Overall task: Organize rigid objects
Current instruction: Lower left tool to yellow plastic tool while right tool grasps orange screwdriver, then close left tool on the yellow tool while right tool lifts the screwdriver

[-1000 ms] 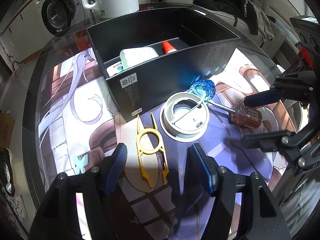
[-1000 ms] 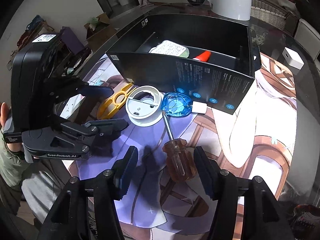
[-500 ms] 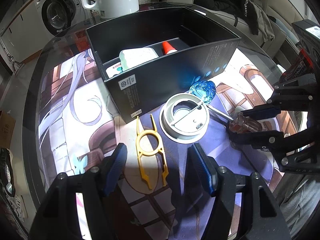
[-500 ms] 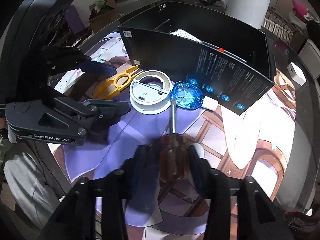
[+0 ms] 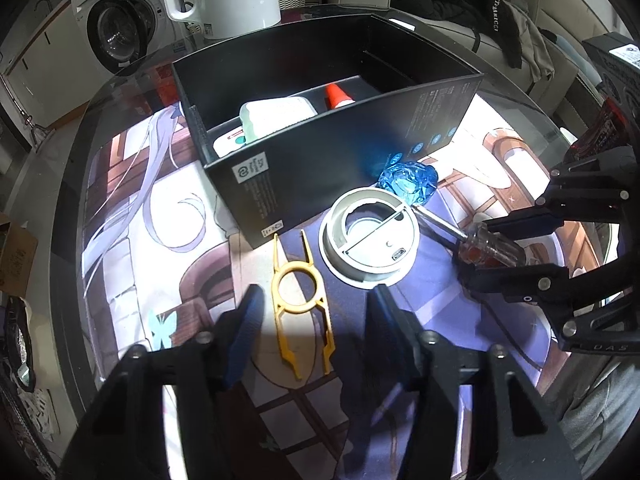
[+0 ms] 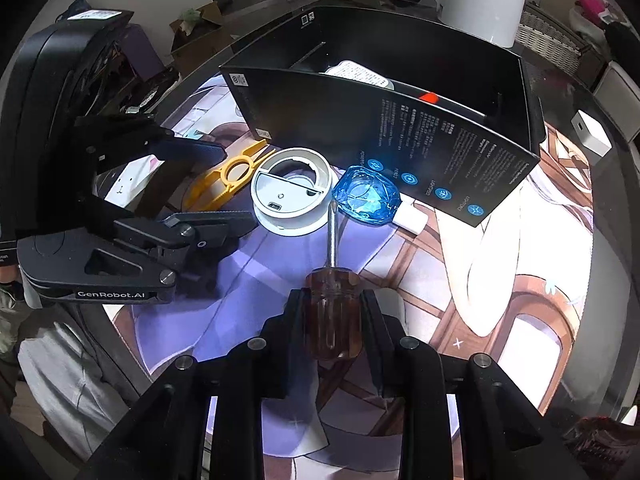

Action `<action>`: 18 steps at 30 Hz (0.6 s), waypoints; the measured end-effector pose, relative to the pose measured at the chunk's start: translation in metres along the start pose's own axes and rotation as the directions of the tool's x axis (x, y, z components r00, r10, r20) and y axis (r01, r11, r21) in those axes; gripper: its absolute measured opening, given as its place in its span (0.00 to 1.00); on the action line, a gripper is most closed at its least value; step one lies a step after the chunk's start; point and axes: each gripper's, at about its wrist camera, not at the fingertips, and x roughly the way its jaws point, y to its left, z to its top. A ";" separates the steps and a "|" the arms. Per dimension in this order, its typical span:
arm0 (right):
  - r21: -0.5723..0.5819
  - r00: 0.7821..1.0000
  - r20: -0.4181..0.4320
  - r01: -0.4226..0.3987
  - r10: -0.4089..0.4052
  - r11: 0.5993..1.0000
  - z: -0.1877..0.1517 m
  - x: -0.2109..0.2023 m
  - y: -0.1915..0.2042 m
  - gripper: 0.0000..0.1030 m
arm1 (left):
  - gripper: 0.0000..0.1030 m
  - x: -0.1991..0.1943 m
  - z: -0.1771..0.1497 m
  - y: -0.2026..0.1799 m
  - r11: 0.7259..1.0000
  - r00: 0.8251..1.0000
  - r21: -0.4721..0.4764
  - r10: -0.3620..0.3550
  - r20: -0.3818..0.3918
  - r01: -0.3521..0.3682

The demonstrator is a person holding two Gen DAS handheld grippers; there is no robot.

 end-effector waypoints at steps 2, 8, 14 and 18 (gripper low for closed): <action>-0.004 1.000 0.001 0.008 -0.008 1.000 -0.001 0.001 0.003 0.29 | 0.35 -0.001 0.000 -0.001 1.000 1.000 -0.003 0.003 0.000 -0.003; -0.033 0.999 0.014 0.051 -0.051 0.998 0.000 0.002 0.013 0.26 | 0.24 -0.003 -0.001 0.000 1.000 1.000 -0.009 0.014 0.001 -0.014; 0.005 0.996 0.085 0.035 -0.036 0.999 0.007 -0.017 0.008 0.26 | 0.24 -0.015 -0.001 -0.001 1.000 0.999 -0.005 0.003 0.044 -0.002; 0.012 0.993 0.110 0.033 -0.034 0.999 0.010 -0.022 0.010 0.26 | 0.24 -0.029 0.000 -0.003 1.000 0.995 0.001 -0.011 0.098 0.011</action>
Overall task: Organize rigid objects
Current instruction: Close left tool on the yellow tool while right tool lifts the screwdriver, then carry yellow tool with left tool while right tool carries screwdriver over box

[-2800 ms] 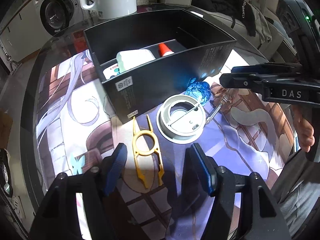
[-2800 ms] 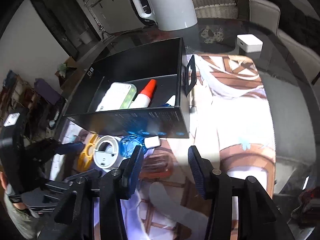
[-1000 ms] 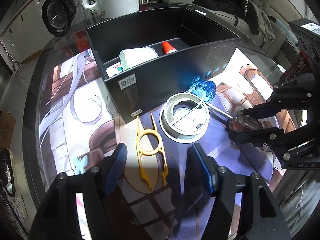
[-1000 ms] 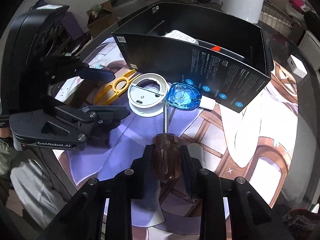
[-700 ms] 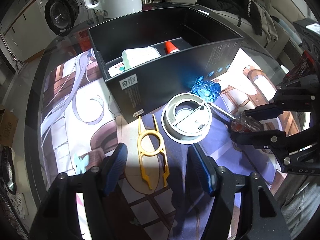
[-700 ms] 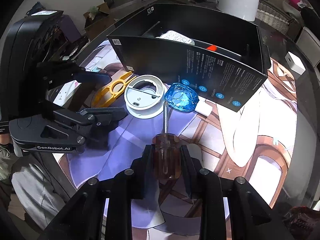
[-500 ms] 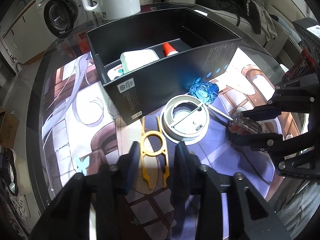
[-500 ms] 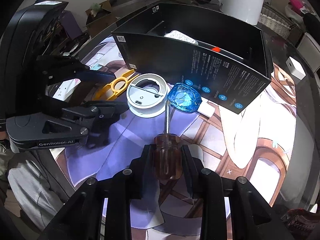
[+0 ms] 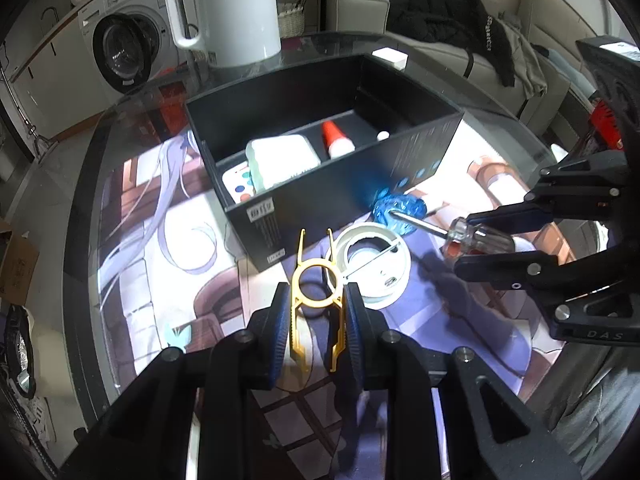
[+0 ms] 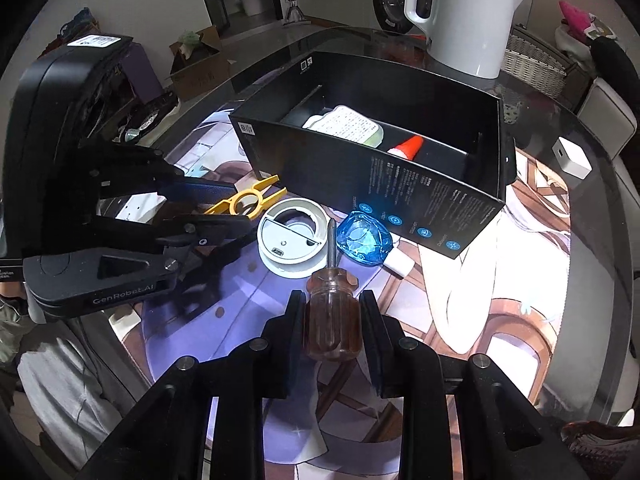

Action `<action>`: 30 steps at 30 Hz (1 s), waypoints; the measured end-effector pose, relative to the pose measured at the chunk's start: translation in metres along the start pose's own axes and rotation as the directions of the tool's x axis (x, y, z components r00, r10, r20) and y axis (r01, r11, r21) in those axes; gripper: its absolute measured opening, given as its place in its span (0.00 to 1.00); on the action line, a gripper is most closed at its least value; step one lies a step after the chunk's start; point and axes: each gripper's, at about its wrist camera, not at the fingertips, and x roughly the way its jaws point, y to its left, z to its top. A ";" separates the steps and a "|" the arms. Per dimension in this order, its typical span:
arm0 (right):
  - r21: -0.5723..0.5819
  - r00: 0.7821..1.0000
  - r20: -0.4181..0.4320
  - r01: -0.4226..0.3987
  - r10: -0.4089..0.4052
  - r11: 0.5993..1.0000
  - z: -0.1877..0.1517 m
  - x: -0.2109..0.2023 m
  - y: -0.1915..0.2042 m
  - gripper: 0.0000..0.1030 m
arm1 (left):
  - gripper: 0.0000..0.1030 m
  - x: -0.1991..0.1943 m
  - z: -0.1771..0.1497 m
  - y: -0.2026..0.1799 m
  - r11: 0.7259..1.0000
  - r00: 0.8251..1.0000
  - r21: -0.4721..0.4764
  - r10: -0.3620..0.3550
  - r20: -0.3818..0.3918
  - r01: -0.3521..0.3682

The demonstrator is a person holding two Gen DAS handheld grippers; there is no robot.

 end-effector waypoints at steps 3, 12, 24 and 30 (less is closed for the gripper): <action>0.016 0.999 0.029 -0.015 0.014 1.000 0.001 -0.006 -0.004 0.26 | 0.24 -0.009 0.003 -0.002 1.000 0.999 0.010 -0.011 0.042 0.011; 0.056 0.978 0.206 -0.024 0.011 0.998 0.006 -0.051 -0.015 0.26 | 0.24 -0.049 0.012 0.002 0.999 0.966 -0.009 -0.038 0.255 0.042; 0.064 0.793 0.609 -0.036 -0.011 0.997 -0.005 -0.122 0.005 0.26 | 0.24 -0.094 0.007 0.002 0.997 0.857 -0.062 0.063 0.512 -0.037; 0.063 0.714 0.699 -0.002 -0.043 0.998 -0.016 -0.134 0.022 0.26 | 0.24 -0.108 0.005 0.001 0.993 0.802 -0.093 0.111 0.587 -0.069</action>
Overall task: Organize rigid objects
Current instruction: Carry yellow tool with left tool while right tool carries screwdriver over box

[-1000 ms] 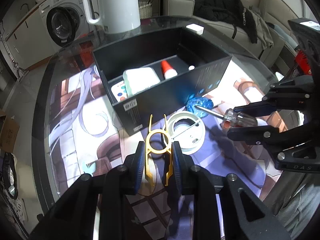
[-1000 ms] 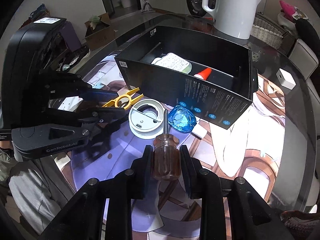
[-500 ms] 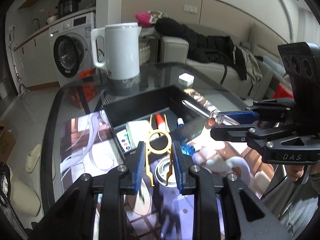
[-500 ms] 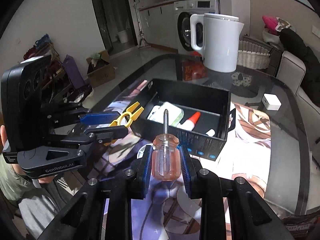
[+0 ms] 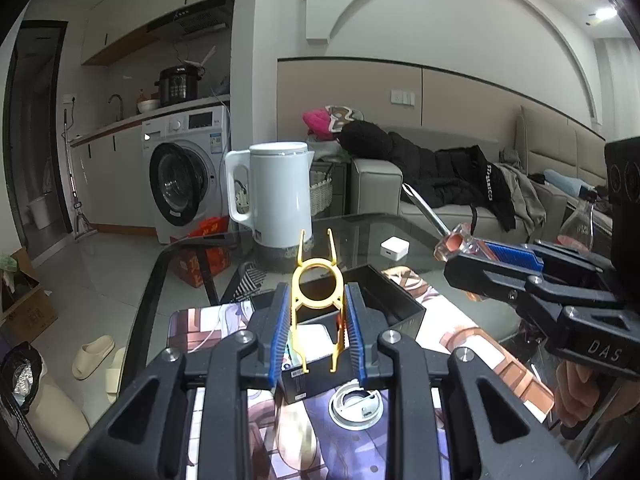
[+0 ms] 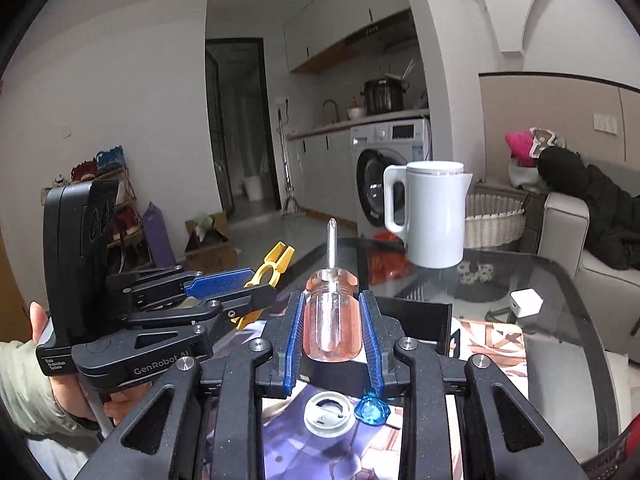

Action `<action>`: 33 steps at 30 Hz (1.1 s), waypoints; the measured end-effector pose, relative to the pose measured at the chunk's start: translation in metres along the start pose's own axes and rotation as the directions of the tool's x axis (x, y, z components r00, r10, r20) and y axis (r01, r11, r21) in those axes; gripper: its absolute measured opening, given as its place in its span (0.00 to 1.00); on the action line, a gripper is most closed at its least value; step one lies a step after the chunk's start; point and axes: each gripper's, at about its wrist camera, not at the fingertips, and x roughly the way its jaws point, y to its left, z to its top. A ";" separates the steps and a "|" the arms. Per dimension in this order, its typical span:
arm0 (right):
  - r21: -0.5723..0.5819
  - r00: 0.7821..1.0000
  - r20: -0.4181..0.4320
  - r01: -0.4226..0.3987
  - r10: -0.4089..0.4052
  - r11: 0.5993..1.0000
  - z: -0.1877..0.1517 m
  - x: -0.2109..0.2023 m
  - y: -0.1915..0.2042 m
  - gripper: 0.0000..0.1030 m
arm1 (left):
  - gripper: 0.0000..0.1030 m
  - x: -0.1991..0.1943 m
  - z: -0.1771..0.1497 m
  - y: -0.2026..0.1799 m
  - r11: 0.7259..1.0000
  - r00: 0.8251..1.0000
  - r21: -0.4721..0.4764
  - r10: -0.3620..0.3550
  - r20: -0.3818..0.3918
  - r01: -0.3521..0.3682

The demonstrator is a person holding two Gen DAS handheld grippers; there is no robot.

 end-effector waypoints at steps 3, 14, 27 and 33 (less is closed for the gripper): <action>-0.009 1.000 0.026 0.016 -0.016 1.000 0.000 -0.005 0.002 0.26 | 0.24 -0.001 0.002 0.002 1.000 1.000 -0.004 -0.003 0.017 0.003; 0.011 0.998 0.052 0.037 -0.037 0.999 0.009 -0.003 -0.004 0.26 | 0.24 0.017 0.013 0.000 0.998 1.000 -0.056 -0.009 0.010 0.010; 0.038 0.989 0.084 0.119 -0.122 0.992 0.030 0.033 -0.022 0.26 | 0.24 0.058 0.029 0.006 0.992 1.000 -0.128 0.025 0.013 -0.024; 0.047 0.983 0.098 0.152 -0.156 0.987 0.038 0.050 -0.034 0.26 | 0.24 0.069 0.032 0.003 0.994 0.997 -0.089 0.060 0.037 -0.057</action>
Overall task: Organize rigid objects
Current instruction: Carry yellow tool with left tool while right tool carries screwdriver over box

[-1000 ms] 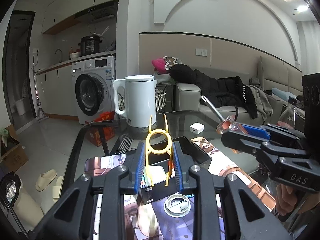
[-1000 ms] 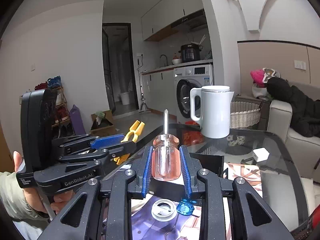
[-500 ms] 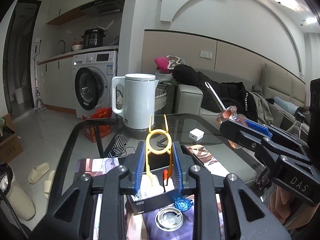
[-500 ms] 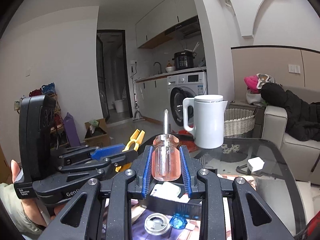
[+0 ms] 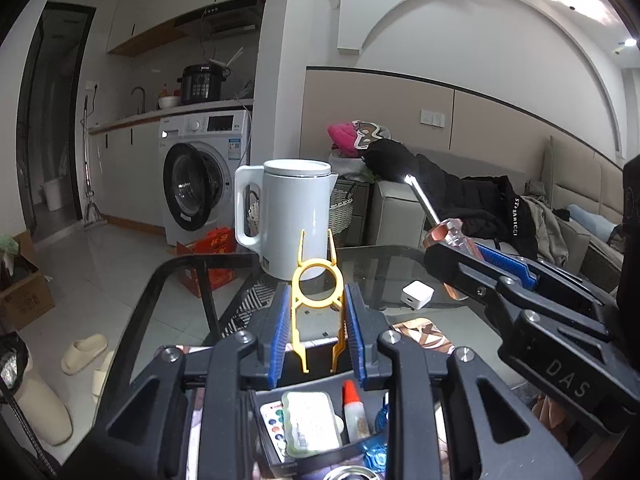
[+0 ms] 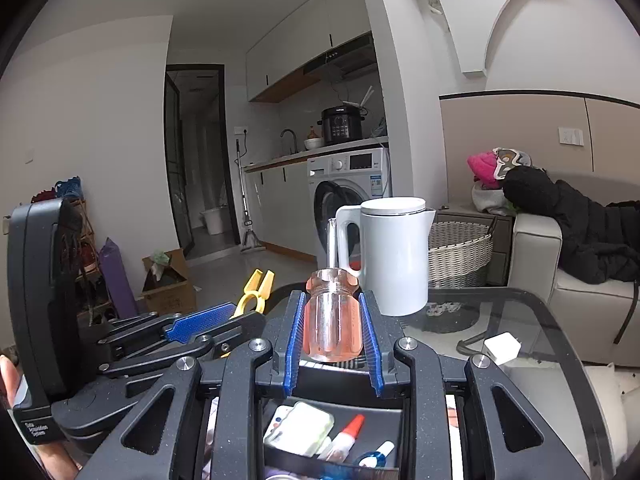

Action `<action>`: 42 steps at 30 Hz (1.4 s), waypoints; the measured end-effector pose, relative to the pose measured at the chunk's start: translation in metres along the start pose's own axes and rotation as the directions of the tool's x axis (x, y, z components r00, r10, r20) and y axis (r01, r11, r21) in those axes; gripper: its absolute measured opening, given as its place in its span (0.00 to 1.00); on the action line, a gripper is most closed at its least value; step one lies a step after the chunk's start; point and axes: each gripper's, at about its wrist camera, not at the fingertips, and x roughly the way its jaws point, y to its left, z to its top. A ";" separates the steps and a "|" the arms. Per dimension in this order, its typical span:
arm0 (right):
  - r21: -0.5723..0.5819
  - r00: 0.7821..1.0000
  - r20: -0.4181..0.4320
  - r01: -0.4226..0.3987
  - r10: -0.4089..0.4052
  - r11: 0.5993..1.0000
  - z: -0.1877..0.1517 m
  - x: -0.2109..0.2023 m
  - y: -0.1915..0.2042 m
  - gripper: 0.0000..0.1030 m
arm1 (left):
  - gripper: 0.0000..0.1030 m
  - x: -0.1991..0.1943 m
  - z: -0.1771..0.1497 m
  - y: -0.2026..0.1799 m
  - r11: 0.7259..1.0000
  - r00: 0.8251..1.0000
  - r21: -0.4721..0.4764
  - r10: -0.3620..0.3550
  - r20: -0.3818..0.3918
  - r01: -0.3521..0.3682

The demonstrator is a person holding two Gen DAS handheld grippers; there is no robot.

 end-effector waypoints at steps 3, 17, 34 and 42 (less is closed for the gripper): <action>0.021 1.000 -0.021 0.008 -0.007 1.000 -0.001 0.012 -0.007 0.26 | 0.24 0.008 0.000 0.002 1.000 1.000 -0.012 0.008 -0.012 -0.008; 0.059 0.992 -0.129 -0.002 0.010 0.998 -0.009 0.047 -0.025 0.26 | 0.24 0.040 -0.009 -0.001 1.000 0.993 -0.010 0.017 -0.113 -0.018; 0.064 0.959 -0.281 -0.007 0.025 0.998 -0.029 0.073 -0.033 0.26 | 0.24 0.068 -0.022 0.000 0.999 0.966 -0.040 -0.003 -0.257 -0.008; 0.046 0.892 -0.452 0.005 0.016 0.999 -0.052 0.104 -0.034 0.23 | 0.24 0.086 -0.033 0.008 0.997 0.922 -0.072 -0.003 -0.388 -0.027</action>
